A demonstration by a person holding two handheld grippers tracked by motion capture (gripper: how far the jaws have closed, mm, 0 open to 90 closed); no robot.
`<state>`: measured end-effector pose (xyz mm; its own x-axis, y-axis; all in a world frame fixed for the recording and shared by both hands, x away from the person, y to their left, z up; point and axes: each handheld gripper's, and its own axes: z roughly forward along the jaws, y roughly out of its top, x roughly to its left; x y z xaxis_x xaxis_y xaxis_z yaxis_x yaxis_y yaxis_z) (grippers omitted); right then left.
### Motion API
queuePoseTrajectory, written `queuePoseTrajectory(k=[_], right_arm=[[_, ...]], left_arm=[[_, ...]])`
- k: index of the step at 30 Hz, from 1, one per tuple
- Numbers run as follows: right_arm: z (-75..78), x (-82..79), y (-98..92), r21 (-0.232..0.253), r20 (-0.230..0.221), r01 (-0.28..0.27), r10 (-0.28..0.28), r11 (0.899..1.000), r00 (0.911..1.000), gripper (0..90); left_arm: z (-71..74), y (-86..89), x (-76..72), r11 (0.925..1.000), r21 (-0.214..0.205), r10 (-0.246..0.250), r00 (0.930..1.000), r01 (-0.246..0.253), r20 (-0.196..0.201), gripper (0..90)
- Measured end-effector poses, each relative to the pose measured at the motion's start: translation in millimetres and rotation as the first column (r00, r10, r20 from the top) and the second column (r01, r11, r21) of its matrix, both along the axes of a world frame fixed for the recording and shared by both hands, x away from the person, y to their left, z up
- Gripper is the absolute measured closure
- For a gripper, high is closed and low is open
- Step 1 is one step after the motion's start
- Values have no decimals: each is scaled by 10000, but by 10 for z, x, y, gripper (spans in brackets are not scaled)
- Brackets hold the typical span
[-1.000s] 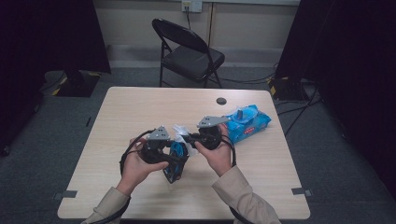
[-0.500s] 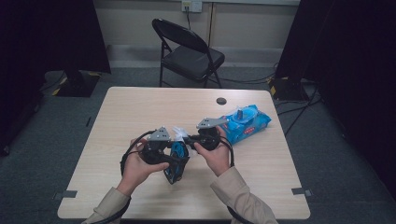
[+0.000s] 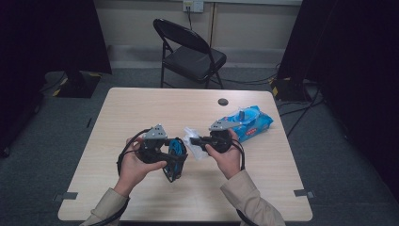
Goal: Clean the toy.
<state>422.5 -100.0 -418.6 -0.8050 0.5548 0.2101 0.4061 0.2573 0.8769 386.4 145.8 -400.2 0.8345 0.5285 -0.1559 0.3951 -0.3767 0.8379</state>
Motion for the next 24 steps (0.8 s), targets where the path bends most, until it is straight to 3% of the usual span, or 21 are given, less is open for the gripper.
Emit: queuePoseTrajectory(k=[9, 16, 24], right_arm=[[169, -57, -226, 807, 358, 280, -309, 9963, 9989, 869], [197, -139, -75, 814, 511, -252, 210, 9964, 9985, 869], [102, -180, 81, 625, 411, -575, 550, 9964, 9976, 868]], left_arm=[[-27, 34, 40, 9998, 1, 179, 9998, -179, -56, 260], [-45, 18, 45, 9998, 107, 167, 9998, -166, -97, 260], [-41, 21, 49, 9999, -22, 153, 9998, -153, -148, 260]])
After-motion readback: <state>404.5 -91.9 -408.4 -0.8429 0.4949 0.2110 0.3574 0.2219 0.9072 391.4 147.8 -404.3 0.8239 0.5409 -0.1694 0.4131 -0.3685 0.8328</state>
